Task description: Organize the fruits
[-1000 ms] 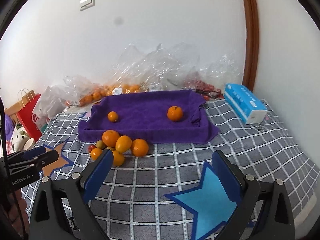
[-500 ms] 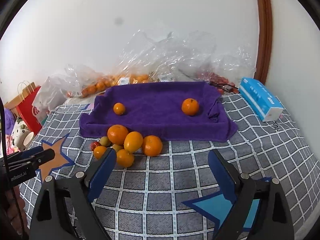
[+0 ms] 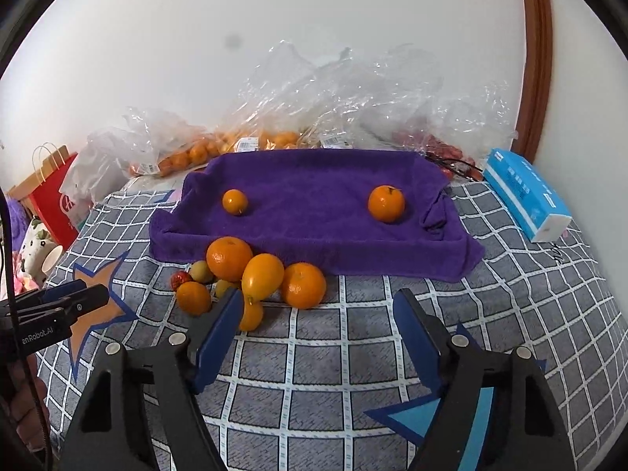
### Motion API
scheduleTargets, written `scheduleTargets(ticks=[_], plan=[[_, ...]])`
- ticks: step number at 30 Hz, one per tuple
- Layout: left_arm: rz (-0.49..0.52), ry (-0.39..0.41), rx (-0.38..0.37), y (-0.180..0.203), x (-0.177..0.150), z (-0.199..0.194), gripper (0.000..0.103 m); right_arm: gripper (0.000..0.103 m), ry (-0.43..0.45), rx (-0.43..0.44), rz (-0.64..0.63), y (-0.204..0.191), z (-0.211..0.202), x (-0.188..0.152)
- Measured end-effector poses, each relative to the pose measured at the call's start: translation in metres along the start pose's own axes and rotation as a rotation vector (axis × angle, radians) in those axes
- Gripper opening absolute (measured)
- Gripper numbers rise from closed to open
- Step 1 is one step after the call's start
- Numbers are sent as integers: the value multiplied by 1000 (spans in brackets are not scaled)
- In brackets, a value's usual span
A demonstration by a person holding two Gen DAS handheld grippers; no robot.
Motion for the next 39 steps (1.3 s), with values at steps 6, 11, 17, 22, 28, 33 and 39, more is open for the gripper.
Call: scheduleTargets(ticks=[6, 11, 17, 22, 28, 33, 39], plan=[[-35, -14, -13, -5, 3, 11, 53, 71, -33, 8, -2, 1, 22, -5], [-36, -30, -6, -8, 2, 21, 53, 61, -81, 46, 19, 2, 42, -11], [-37, -36, -6, -6, 3, 27, 53, 60, -59, 130, 34, -11, 46, 1], [-33, -44, -1, -6, 4, 30, 53, 57, -75, 138, -22, -28, 57, 3], [-42, -45, 9, -14, 3, 32, 53, 51, -90, 118, -56, -35, 69, -4], [-50, -54, 15, -16, 0, 33, 53, 34, -90, 137, -80, -41, 68, -5], [-34, -50, 10, -6, -2, 30, 53, 34, -62, 140, -80, -33, 51, -5]])
Point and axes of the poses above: each gripper's, at about its wrist camera, not at the fingertips, and z roughly the way its jaws point, y to its right, x to its top, the point moved 7 cm from there along z, roughly the way its jaws point, and after that the axes turned 6 degrees about y, right-handed, at the moved point
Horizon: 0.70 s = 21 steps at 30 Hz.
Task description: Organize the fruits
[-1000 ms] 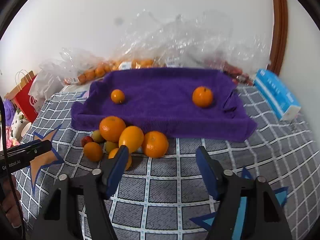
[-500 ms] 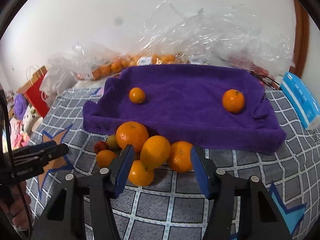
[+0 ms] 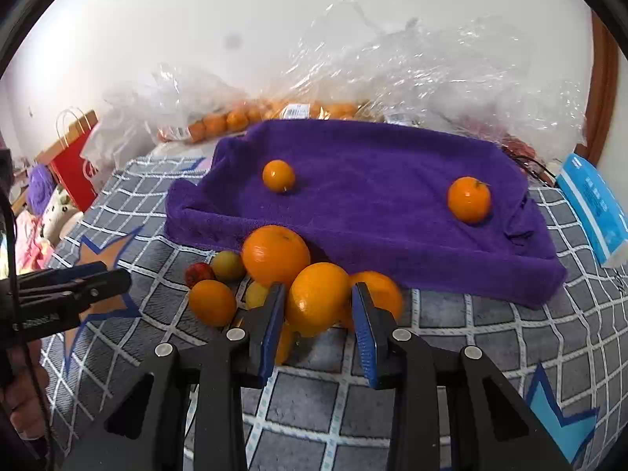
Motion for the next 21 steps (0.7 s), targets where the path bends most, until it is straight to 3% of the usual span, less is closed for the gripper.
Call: scheduleTargets(ticks=[9, 21], plan=[[5, -16, -63, 31, -5, 7, 53, 34, -15, -39, 16, 34, -30, -21], [19, -49, -79, 53, -9, 20, 53, 36, -99, -17, 43, 55, -6, -44]])
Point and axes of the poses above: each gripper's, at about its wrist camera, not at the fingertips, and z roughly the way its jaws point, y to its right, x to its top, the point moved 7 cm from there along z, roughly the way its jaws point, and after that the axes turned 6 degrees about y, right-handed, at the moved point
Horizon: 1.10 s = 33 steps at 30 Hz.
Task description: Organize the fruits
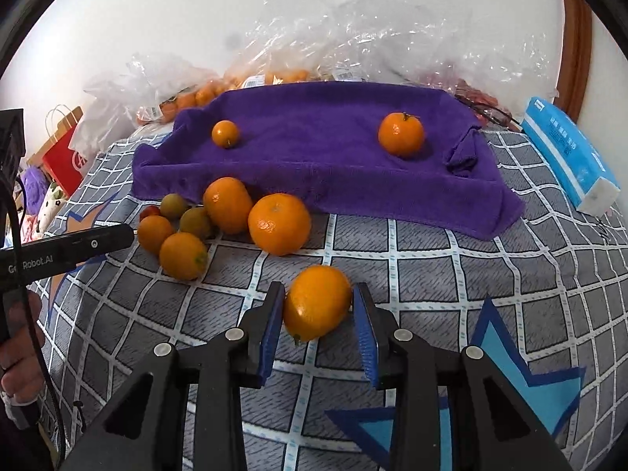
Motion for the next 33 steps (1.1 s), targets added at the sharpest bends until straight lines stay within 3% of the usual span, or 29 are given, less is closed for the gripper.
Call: scheduleTargets(ticks=[4, 11, 18, 26, 33], plan=[[4, -1, 7, 1, 2, 3, 53, 35, -1, -22, -26, 1, 7, -1], [5, -22, -48, 16, 2, 9, 52, 35, 35, 11, 33, 17, -1, 1], [15, -35, -74, 29, -6, 15, 43, 35, 83, 35, 56, 19, -10, 4], [-8, -23, -42, 31, -6, 23, 33, 35, 93, 20, 28, 14, -11, 5], [-23, 21, -35, 31, -12, 20, 32, 35, 121, 25, 35, 15, -17, 6]])
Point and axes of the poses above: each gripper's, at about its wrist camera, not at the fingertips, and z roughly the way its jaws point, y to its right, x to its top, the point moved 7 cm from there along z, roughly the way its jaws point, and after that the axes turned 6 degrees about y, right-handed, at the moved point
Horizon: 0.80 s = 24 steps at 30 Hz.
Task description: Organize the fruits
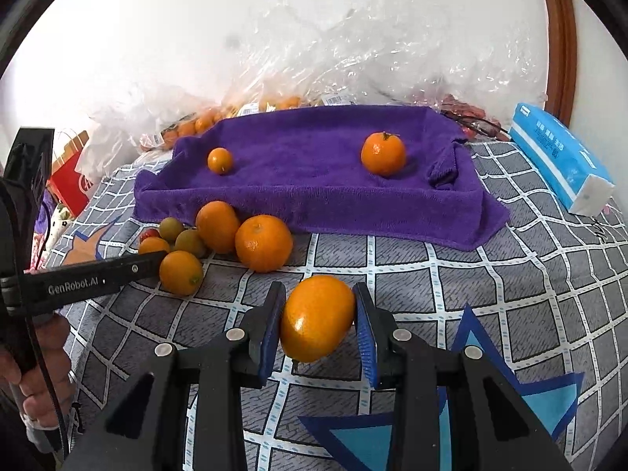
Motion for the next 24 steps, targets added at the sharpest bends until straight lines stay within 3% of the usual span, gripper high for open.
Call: scheduleTargets(ticks=[7, 13, 24], plan=[[8, 28, 23, -1, -5, -13, 32, 35, 13, -1, 1, 1, -3, 1], [45, 103, 48, -2, 7, -35, 32, 35, 2, -44, -21, 1, -10, 7], [31, 210, 54, -3, 65, -54, 32, 35, 109, -46, -2, 10, -37, 85]])
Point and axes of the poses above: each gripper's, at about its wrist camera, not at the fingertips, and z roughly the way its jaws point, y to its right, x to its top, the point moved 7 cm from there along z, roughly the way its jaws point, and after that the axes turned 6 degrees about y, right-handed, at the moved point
